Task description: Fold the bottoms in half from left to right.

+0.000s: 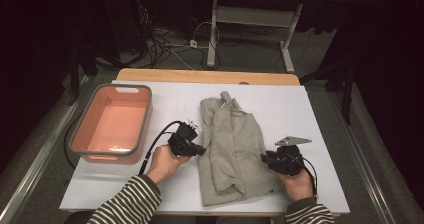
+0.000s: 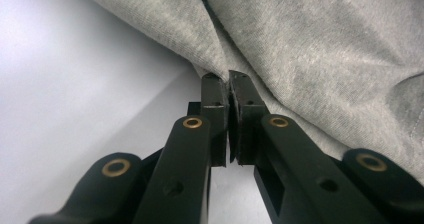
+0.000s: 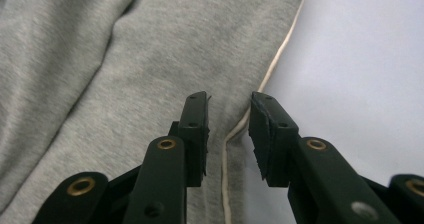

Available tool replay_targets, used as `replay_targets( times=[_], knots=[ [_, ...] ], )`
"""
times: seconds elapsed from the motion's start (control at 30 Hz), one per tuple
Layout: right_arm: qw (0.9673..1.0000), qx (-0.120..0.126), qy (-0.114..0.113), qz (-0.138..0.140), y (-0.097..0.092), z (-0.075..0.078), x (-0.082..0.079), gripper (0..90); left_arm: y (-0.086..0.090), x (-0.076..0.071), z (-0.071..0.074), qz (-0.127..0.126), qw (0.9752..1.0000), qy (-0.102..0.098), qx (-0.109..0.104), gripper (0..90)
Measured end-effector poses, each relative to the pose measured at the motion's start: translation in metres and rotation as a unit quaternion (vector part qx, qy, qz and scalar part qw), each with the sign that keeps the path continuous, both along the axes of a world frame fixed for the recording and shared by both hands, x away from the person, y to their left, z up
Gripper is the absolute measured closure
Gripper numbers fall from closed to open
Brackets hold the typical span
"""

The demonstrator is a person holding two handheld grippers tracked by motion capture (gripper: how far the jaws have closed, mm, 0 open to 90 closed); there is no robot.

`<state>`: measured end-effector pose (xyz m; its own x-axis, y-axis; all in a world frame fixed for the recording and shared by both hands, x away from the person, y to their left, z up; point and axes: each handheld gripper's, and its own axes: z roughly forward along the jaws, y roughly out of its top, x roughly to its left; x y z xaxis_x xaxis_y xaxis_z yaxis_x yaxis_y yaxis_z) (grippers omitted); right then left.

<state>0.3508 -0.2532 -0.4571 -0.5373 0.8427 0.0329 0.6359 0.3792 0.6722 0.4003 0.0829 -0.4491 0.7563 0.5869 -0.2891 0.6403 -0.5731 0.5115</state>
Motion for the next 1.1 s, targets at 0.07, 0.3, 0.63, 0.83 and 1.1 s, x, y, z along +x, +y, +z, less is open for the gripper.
replay_targets(
  times=[0.07, 0.3, 0.63, 0.83, 1.1],
  knots=[
    [1.0, -0.005, 0.006, 0.003, 0.001, -0.002, -0.001, 71.3, 0.005, -0.001, 0.001, 0.001, 1.0, 0.0, 0.001, 84.4],
    [0.9987, -0.033, 0.003, 0.039, 0.014, -0.001, -0.012, 86.9, 0.016, -0.004, 0.002, 0.007, 1.0, 0.0, 0.001, 84.4],
    [0.9942, -0.052, 0.01, 0.094, 0.042, -0.002, -0.031, 87.8, 0.048, -0.02, 0.001, 0.024, 0.9997, -0.005, -0.001, 84.2],
    [0.9927, -0.049, 0.016, 0.109, 0.051, -0.002, -0.037, 84.7, 0.056, -0.03, -0.007, 0.038, 0.9992, -0.014, -0.006, 82.6],
    [0.9932, -0.021, -0.037, 0.109, 0.06, 0.022, -0.038, 72.8, 0.057, -0.039, -0.006, 0.059, 0.9976, -0.036, 0.003, 54.0]
  ],
)
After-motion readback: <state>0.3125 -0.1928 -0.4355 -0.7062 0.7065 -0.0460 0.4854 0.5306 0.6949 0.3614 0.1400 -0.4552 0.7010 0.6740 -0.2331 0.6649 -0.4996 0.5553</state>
